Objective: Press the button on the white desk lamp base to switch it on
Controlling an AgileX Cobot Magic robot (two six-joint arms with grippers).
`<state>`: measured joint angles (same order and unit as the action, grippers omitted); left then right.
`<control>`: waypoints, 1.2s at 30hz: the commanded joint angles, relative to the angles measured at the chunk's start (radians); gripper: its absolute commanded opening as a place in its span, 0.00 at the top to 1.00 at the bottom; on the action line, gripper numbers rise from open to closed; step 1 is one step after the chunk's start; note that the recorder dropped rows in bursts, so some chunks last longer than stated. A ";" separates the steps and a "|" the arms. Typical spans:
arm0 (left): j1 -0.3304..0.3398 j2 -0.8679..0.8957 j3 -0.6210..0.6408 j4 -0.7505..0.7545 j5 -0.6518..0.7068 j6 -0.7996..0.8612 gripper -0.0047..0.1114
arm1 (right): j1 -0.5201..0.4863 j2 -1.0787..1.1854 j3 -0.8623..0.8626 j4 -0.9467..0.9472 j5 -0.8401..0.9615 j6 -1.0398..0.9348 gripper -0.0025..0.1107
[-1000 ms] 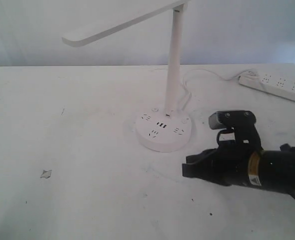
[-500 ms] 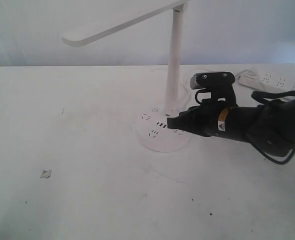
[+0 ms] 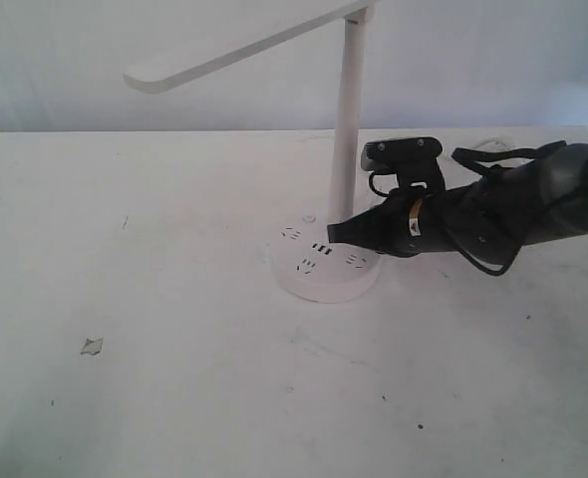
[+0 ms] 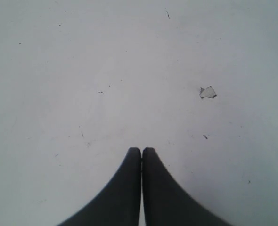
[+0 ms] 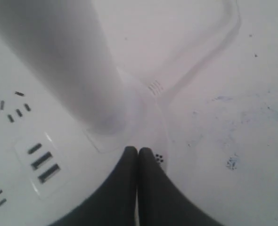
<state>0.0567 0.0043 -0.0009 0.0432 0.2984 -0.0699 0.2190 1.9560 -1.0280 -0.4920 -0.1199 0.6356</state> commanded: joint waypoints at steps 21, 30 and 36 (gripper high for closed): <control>0.001 -0.004 0.001 -0.005 0.007 -0.002 0.96 | 0.002 0.064 -0.035 -0.009 0.102 -0.008 0.98; 0.001 -0.004 0.001 -0.005 0.007 -0.002 0.96 | 0.040 0.064 -0.035 -0.018 0.289 -0.226 0.98; 0.001 -0.004 0.001 -0.005 0.007 0.000 0.96 | 0.049 0.084 -0.035 -0.047 0.366 -0.291 0.98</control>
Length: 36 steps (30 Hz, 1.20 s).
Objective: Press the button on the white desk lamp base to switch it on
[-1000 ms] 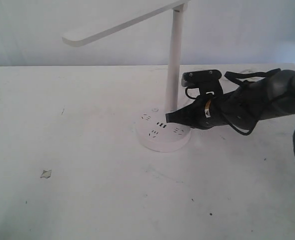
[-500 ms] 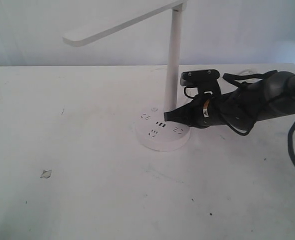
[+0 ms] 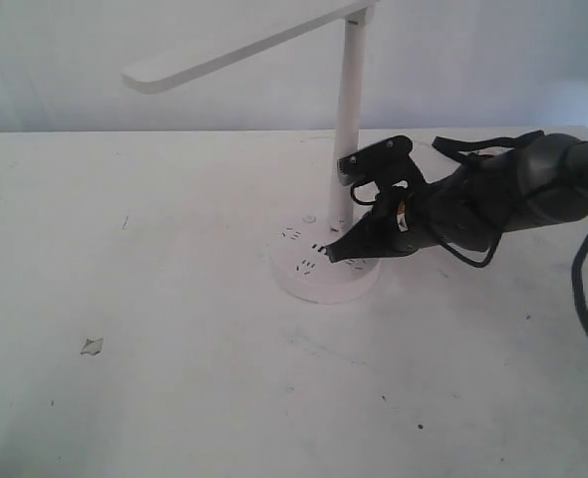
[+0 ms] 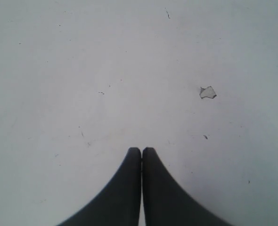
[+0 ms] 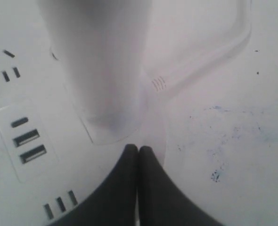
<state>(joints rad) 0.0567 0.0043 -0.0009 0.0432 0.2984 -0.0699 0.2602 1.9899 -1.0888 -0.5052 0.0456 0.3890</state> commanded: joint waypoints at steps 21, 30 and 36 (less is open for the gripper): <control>0.001 -0.004 0.001 -0.005 0.007 -0.001 0.96 | 0.008 -0.082 0.027 0.042 0.187 -0.017 0.98; 0.001 -0.004 0.001 -0.005 0.007 -0.001 0.96 | 0.010 -0.170 0.031 0.101 0.125 -0.017 0.98; 0.001 -0.004 0.001 -0.005 0.007 -0.001 0.96 | 0.058 -0.097 0.031 0.154 0.107 -0.027 0.98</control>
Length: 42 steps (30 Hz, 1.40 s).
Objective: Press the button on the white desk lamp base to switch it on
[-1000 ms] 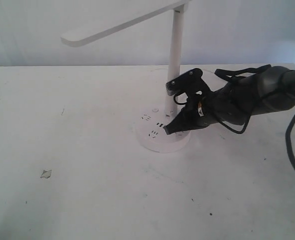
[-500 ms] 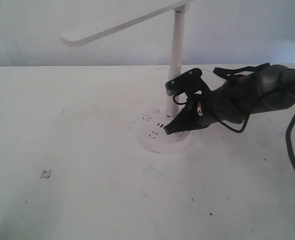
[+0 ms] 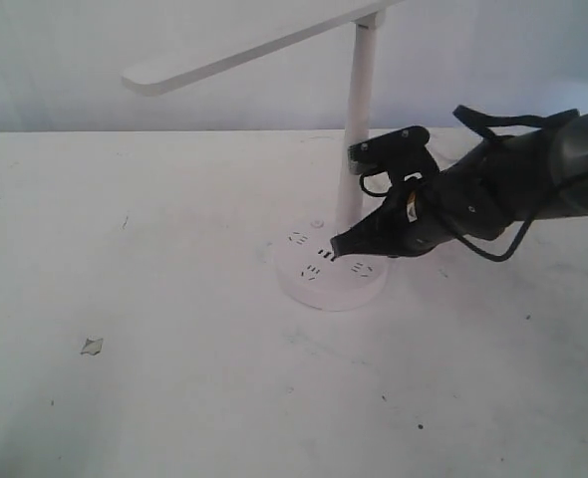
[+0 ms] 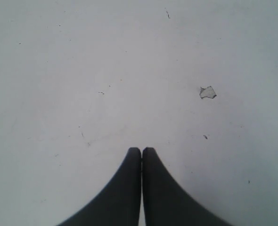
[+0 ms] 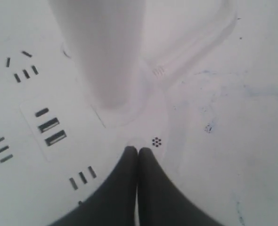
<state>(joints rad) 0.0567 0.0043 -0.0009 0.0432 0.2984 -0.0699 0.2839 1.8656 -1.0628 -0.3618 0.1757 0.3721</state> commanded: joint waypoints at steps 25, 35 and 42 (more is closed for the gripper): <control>0.001 -0.004 0.001 -0.005 0.007 -0.001 0.96 | 0.004 0.058 -0.005 0.010 -0.095 0.025 0.98; 0.001 -0.004 0.001 -0.005 0.007 -0.001 0.96 | 0.002 0.058 -0.018 0.010 -0.101 0.025 0.98; 0.001 -0.004 0.001 -0.005 0.007 -0.001 0.96 | -0.025 0.060 -0.023 0.010 -0.081 0.044 0.98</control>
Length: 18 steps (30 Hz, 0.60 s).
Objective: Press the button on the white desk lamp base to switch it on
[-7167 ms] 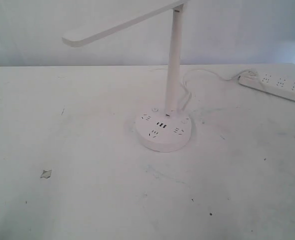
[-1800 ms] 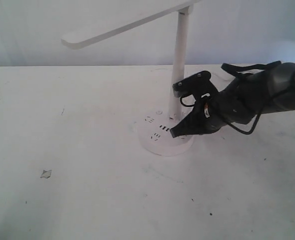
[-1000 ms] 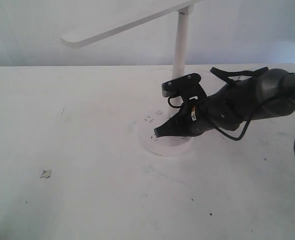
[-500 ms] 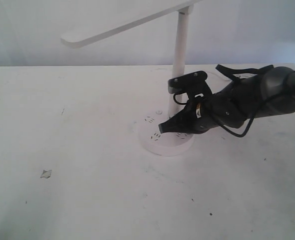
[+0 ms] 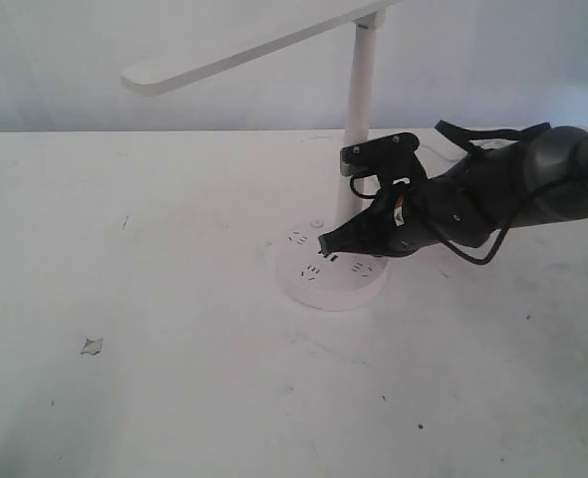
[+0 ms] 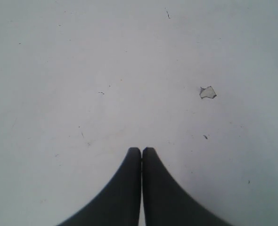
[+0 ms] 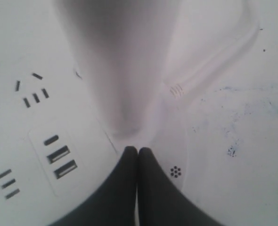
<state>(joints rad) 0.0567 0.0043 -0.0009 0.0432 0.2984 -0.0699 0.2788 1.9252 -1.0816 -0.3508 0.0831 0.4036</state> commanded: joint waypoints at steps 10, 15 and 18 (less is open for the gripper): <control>0.001 -0.004 0.001 -0.005 0.007 -0.001 0.96 | -0.030 0.012 -0.004 -0.001 0.013 0.023 0.98; 0.001 -0.004 0.001 -0.005 0.007 -0.001 0.96 | -0.030 0.036 -0.004 -0.001 0.016 0.023 0.98; 0.001 -0.004 0.001 -0.005 0.007 -0.001 0.96 | -0.030 0.075 -0.004 0.003 0.036 0.023 0.98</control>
<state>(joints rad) 0.0567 0.0043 -0.0009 0.0432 0.2984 -0.0699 0.2549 1.9596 -1.0863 -0.3485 0.0861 0.4248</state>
